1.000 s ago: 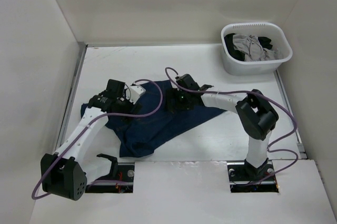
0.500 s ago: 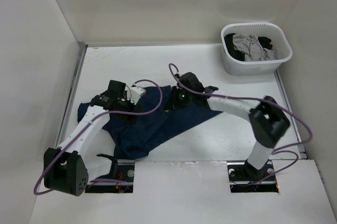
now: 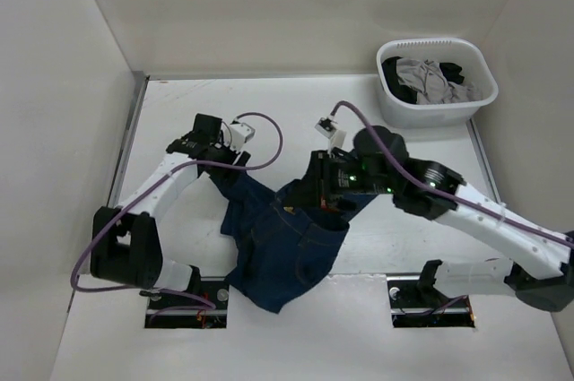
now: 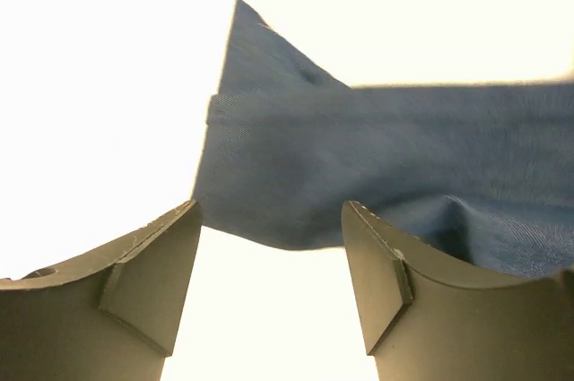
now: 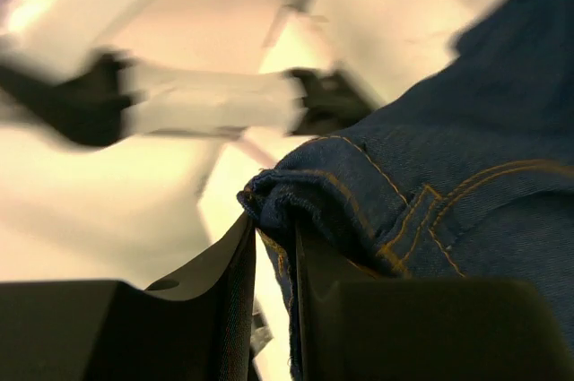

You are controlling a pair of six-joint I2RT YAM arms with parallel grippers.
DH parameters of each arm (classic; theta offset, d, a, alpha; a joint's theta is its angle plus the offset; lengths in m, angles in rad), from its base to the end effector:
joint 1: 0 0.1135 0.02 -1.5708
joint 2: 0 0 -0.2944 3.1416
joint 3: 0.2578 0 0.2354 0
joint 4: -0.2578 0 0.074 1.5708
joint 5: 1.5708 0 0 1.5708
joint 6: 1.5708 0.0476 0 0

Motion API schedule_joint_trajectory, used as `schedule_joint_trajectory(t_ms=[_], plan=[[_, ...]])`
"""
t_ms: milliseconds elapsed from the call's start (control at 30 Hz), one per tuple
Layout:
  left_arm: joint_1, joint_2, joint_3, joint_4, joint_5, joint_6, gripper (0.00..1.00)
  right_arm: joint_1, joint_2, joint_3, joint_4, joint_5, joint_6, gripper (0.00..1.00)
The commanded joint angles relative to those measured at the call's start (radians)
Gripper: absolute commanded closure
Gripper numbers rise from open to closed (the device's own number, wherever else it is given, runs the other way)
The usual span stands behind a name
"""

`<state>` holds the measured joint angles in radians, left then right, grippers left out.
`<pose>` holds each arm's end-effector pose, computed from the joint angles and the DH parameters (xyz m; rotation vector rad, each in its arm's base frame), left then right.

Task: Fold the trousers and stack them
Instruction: Flatten the trousers out

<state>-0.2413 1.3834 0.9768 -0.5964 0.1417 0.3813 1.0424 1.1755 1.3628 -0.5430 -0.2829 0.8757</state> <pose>0.2539 -0.0694 0.2657 0.8356 2.4235 -0.1291 0.1051 0.2065 0.4449 -0.4068 2.2103 1.4559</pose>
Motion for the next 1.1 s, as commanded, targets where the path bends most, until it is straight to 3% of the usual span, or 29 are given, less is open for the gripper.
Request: schedule_joint_trajectory(t_ms=[0, 100, 133, 167, 233, 267, 333, 467, 667, 800, 933, 1067], plan=[[-0.026, 0.052, 0.060, 0.092, -0.043, 0.021, 0.37, -0.131, 0.137, -0.100, 0.017, 0.019, -0.049, 0.97], [-0.031, 0.088, 0.065, 0.130, -0.096, 0.036, 0.37, -0.302, 0.243, -0.152, 0.084, 0.054, -0.147, 0.93], [-0.031, 0.095, 0.066, 0.147, -0.112, 0.041, 0.37, -0.346, 0.283, -0.156, 0.109, 0.085, -0.168, 0.83], [-0.029, 0.103, 0.071, 0.159, -0.132, 0.042, 0.37, -0.383, 0.320, -0.154, 0.132, 0.120, -0.179, 0.66], [-0.031, 0.111, 0.082, 0.162, -0.160, 0.042, 0.37, -0.423, 0.378, -0.121, 0.150, 0.137, -0.202, 0.18], [-0.036, 0.103, 0.086, 0.153, -0.168, 0.047, 0.37, -0.434, 0.384, -0.105, 0.143, 0.137, -0.225, 0.00], [-0.043, 0.071, 0.080, 0.144, -0.172, 0.053, 0.37, -0.436, 0.331, -0.125, 0.121, 0.181, -0.238, 0.00], [-0.077, -0.036, 0.033, 0.089, -0.169, 0.082, 0.36, -0.436, 0.152, -0.333, 0.110, 0.353, -0.175, 0.00], [-0.290, -0.196, -0.018, -0.138, -0.044, 0.096, 0.34, -0.384, 0.084, -0.591, 0.143, 0.344, -0.069, 0.00], [-0.376, -0.222, -0.012, -0.244, 0.160, 0.051, 0.34, -0.379, 0.041, -0.755, 0.315, 0.308, 0.006, 0.00], [-0.436, -0.147, -0.007, -0.211, 0.259, -0.016, 0.35, -0.379, 0.102, -0.808, 0.520, 0.189, 0.074, 0.00], [-0.476, -0.057, -0.026, -0.171, 0.236, -0.038, 0.37, -0.335, 0.142, -0.798, 0.578, 0.145, 0.131, 0.30]])
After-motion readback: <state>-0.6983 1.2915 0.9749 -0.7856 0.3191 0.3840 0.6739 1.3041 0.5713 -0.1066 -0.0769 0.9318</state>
